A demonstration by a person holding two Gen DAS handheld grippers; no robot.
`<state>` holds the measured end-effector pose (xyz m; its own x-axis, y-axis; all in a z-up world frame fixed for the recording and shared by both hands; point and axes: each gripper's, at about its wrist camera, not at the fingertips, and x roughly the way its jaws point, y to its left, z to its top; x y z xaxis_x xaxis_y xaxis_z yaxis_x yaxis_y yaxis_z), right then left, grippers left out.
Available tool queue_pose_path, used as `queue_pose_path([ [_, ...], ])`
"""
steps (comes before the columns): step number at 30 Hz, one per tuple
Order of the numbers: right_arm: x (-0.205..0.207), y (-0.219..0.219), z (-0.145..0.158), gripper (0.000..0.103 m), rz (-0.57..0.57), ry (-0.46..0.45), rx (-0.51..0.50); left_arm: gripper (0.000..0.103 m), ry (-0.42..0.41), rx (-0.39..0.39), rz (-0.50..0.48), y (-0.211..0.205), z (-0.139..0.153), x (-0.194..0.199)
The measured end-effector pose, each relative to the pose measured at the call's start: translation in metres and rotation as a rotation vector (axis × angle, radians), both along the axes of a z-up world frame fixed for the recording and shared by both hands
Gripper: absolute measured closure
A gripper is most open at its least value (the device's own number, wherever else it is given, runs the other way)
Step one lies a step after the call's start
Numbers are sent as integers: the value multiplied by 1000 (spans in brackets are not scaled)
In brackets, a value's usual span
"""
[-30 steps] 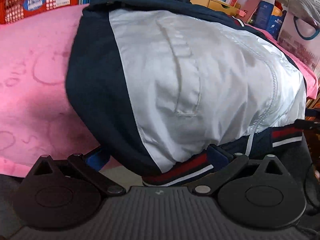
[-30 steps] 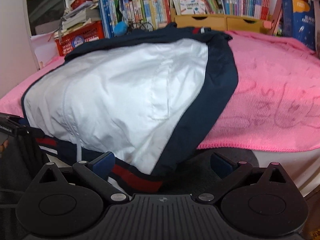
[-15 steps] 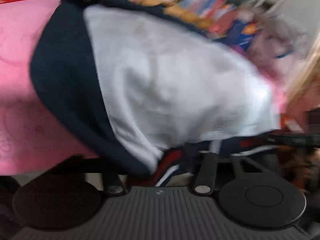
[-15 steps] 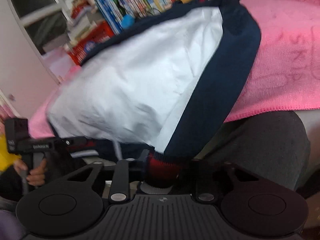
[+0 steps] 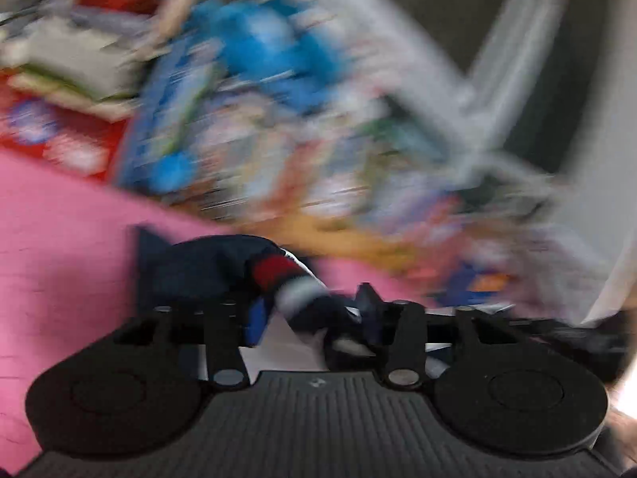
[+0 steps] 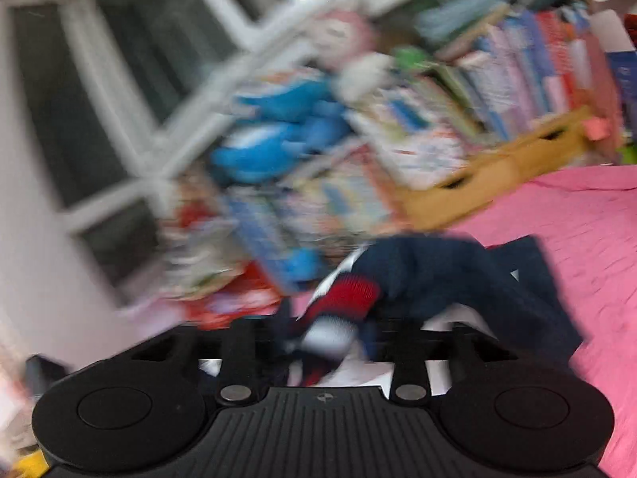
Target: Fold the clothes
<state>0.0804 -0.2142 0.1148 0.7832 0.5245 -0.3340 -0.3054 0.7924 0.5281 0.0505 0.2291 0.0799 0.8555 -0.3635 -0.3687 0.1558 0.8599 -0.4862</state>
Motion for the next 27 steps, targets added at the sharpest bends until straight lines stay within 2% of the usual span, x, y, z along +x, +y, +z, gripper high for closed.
queue_pose_path([
  [1, 12, 1, -3, 33, -48, 28, -47, 46, 40, 33, 34, 5, -6, 10],
  [3, 16, 6, -14, 32, -74, 5, -154, 39, 64, 71, 49, 17, -15, 11],
  [4, 13, 8, -21, 26, -75, -20, -216, 27, 63, 95, 52, 17, -18, 8],
  [5, 10, 10, -28, 19, -76, -45, -277, 22, 61, 118, 54, 18, -22, 6],
  [8, 1, 18, -48, 18, -81, -119, -470, 20, 57, 189, 62, 20, -31, 0],
  [11, -15, 35, -78, 18, -99, -183, -775, 19, 76, 289, 56, 13, -46, -12],
  [13, -21, 48, -92, 18, -62, -208, -843, 13, 79, 383, 56, 1, -56, -15],
  [16, -18, 51, -105, 18, -53, -197, -869, 12, 85, 518, 60, -14, -70, -18],
  [18, -15, 51, -113, 18, -59, -183, -887, 12, 104, 562, 97, -12, -76, -15],
  [20, 3, 28, -116, 18, -197, -96, -898, 8, 122, 605, 134, -10, -83, -12],
  [22, 12, -1, -114, 18, -324, -15, -835, 8, 140, 639, 170, -7, -88, -9],
  [24, 7, -29, -107, 18, -369, 19, -710, 8, 151, 601, 199, 3, -85, -11],
  [25, 0, -39, -104, 18, -344, 10, -646, 8, 146, 556, 184, 8, -81, -14],
  [27, -14, -48, -101, 18, -244, -38, -542, 7, 115, 435, 93, 15, -75, -22],
])
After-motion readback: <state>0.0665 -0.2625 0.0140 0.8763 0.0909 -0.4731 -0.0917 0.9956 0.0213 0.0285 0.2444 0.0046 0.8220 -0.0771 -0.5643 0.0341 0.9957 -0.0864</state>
